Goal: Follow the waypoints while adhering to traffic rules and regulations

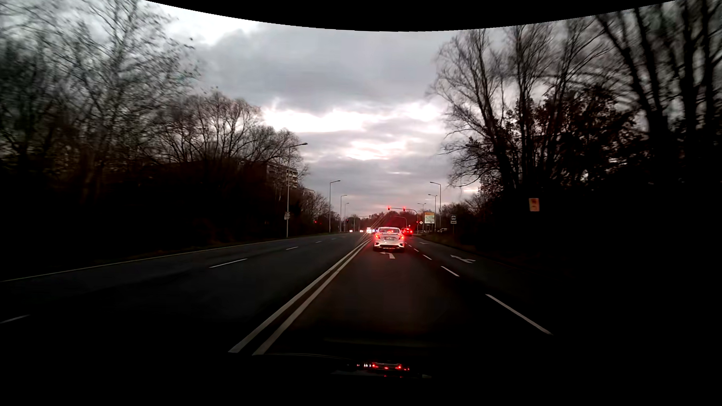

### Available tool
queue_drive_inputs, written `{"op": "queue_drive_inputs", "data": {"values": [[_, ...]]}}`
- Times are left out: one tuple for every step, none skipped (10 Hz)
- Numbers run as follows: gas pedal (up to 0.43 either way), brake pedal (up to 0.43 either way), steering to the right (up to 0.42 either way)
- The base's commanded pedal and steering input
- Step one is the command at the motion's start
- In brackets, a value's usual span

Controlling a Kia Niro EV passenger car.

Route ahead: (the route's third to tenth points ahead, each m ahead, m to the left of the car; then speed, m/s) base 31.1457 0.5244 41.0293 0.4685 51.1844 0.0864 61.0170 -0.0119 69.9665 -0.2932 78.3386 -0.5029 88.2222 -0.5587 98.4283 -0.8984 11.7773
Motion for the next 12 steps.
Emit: {"op": "queue_drive_inputs", "data": {"values": [[0.0,0.152,0.0],[0.0,0.152,-0.001],[0.0,0.152,-0.001],[0.0,0.152,-0.001],[0.0,0.152,-0.001],[0.0,0.159,0.0],[0.0,0.165,0.001],[0.0,0.165,0.001],[0.0,0.165,0.001],[0.0,0.171,0.001],[0.0,0.177,0.001],[0.0,0.177,0.001]]}}
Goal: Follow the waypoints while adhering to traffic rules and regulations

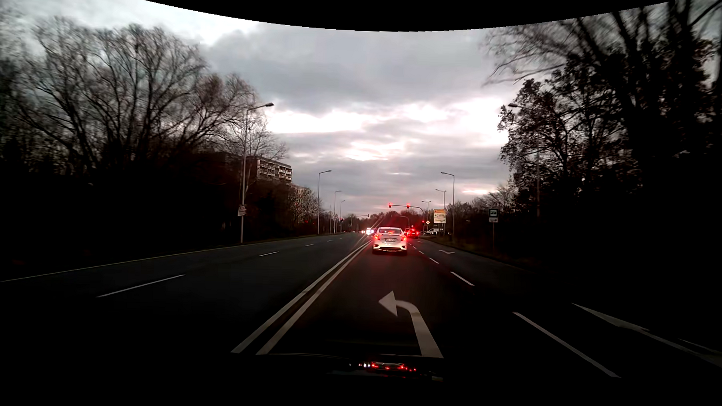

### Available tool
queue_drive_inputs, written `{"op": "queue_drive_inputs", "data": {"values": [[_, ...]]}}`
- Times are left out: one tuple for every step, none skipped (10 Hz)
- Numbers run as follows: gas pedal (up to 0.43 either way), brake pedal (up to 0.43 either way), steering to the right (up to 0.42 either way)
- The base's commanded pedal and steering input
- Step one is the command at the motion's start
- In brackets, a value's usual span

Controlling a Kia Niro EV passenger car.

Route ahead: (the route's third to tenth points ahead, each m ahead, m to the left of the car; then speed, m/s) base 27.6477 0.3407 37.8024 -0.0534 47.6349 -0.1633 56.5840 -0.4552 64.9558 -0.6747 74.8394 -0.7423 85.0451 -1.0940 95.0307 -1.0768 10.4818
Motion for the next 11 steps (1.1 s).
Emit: {"op": "queue_drive_inputs", "data": {"values": [[0.0,0.183,0.001],[0.0,0.189,0.002],[0.0,0.195,0.002],[0.0,0.201,0.003],[0.0,0.207,0.003],[0.0,0.213,0.003],[0.0,0.22,0.003],[0.0,0.22,0.003],[0.0,0.226,0.004],[0.0,0.22,0.004],[0.0,0.22,0.004]]}}
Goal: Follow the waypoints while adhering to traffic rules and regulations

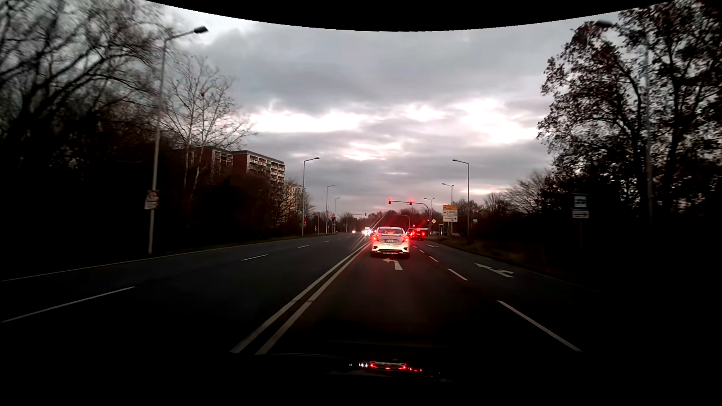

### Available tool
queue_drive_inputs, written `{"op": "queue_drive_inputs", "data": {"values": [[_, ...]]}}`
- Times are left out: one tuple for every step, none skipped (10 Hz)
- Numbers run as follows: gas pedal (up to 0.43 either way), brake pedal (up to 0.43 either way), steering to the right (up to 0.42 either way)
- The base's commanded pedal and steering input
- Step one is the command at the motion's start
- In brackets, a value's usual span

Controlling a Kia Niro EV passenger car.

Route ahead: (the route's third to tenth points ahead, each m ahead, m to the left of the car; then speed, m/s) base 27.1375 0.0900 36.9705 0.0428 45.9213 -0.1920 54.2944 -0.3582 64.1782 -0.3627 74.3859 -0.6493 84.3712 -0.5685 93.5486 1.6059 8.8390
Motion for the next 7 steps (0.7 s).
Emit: {"op": "queue_drive_inputs", "data": {"values": [[0.0,0.22,0.005],[0.0,0.22,0.005],[0.0,0.22,0.006],[0.0,0.22,0.007],[0.0,0.213,0.007],[0.0,0.207,0.006],[0.0,0.195,0.006]]}}
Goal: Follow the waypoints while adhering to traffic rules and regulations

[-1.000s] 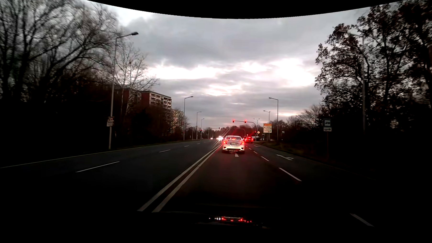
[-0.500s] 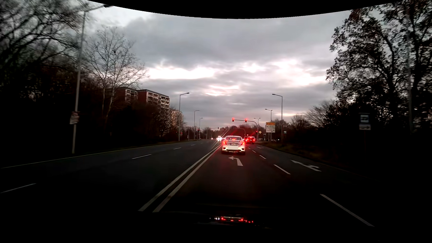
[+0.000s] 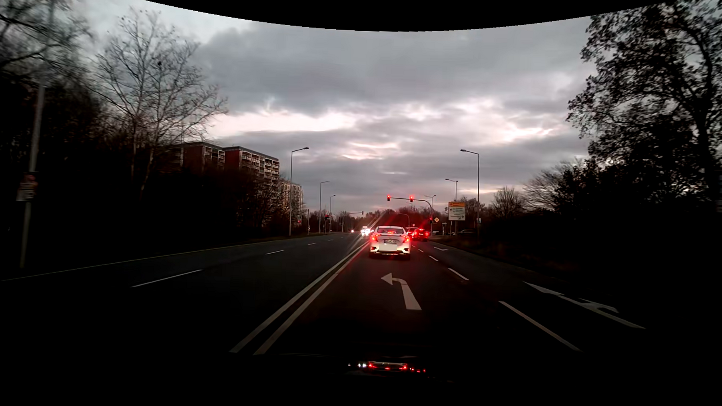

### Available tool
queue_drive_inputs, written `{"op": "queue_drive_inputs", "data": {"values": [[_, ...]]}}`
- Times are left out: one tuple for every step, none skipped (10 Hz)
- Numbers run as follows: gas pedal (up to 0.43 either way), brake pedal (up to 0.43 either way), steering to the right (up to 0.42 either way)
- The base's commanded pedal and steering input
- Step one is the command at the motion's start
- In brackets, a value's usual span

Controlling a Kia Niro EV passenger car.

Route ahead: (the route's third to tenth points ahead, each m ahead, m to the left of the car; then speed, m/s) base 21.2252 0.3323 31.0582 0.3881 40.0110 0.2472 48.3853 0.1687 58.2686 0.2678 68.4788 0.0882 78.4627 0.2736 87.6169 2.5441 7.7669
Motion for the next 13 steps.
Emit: {"op": "queue_drive_inputs", "data": {"values": [[0.0,0.189,0.006],[0.0,0.177,0.006],[0.0,0.165,0.006],[0.0,0.159,0.006],[0.0,0.152,0.006],[0.0,0.152,0.007],[0.0,0.152,0.007],[0.0,0.152,0.007],[0.0,0.152,0.006],[0.0,0.152,0.006],[0.0,0.152,0.006],[0.0,0.14,0.006],[0.0,0.14,0.007]]}}
